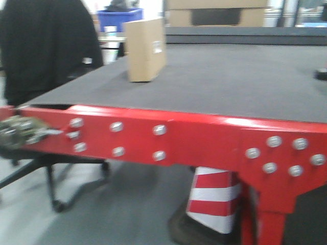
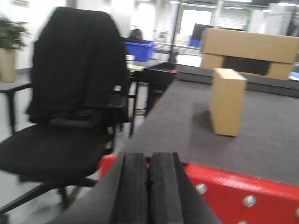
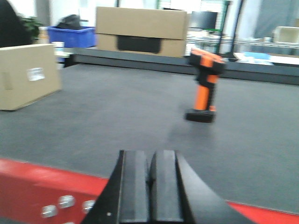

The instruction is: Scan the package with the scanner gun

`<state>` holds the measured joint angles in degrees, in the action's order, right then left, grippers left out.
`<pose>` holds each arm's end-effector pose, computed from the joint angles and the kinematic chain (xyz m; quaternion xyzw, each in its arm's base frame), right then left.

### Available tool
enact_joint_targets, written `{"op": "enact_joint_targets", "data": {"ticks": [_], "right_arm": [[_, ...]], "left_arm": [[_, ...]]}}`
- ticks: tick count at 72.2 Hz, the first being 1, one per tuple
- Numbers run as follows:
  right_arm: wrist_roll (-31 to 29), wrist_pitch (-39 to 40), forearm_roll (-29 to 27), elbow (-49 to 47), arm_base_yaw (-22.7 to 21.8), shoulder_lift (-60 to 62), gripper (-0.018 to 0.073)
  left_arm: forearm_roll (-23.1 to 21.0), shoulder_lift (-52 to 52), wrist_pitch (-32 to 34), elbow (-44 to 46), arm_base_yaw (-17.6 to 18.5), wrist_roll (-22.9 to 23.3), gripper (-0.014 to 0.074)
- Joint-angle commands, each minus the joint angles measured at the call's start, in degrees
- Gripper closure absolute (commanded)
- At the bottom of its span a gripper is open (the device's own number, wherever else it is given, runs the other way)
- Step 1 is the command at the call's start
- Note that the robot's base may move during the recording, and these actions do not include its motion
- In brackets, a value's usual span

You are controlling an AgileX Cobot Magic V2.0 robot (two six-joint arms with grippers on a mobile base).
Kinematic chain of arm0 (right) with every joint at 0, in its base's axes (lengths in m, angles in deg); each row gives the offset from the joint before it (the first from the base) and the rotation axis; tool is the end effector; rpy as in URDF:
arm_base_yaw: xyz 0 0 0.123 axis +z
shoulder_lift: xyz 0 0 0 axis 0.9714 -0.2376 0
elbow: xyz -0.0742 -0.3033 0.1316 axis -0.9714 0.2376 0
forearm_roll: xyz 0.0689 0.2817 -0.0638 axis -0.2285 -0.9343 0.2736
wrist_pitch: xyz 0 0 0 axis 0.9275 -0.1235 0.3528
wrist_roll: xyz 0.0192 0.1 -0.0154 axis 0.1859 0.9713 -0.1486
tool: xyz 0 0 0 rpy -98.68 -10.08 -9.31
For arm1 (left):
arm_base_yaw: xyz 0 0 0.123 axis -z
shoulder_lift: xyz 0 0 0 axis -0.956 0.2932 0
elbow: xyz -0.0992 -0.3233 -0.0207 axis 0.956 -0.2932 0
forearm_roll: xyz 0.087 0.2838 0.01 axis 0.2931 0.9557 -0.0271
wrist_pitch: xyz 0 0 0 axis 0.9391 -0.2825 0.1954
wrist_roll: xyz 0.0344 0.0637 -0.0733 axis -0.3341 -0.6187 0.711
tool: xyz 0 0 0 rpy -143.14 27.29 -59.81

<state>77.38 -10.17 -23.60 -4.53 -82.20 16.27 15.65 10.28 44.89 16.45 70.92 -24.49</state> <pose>0.0597 -0.0061 0.2098 0.0363 0.6899 -0.0359 0.7221 0.0603 0.0022 0.2131 -0.0375 0.6770 -0.0146 0.7349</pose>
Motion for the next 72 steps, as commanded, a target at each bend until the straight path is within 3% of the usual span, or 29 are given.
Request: {"op": "enact_joint_targets", "data": {"ticks": [1, 72], "right_arm": [[-0.02, 1.09, 0.28, -0.03, -0.27, 0.05, 0.0727], [-0.02, 1.09, 0.28, -0.03, -0.12, 0.05, 0.0727]], "left_arm": [[-0.27, -0.23, 1.02, 0.14, 0.04, -0.17, 0.0708], [-0.27, -0.23, 1.02, 0.14, 0.46, -0.17, 0.0708]]}}
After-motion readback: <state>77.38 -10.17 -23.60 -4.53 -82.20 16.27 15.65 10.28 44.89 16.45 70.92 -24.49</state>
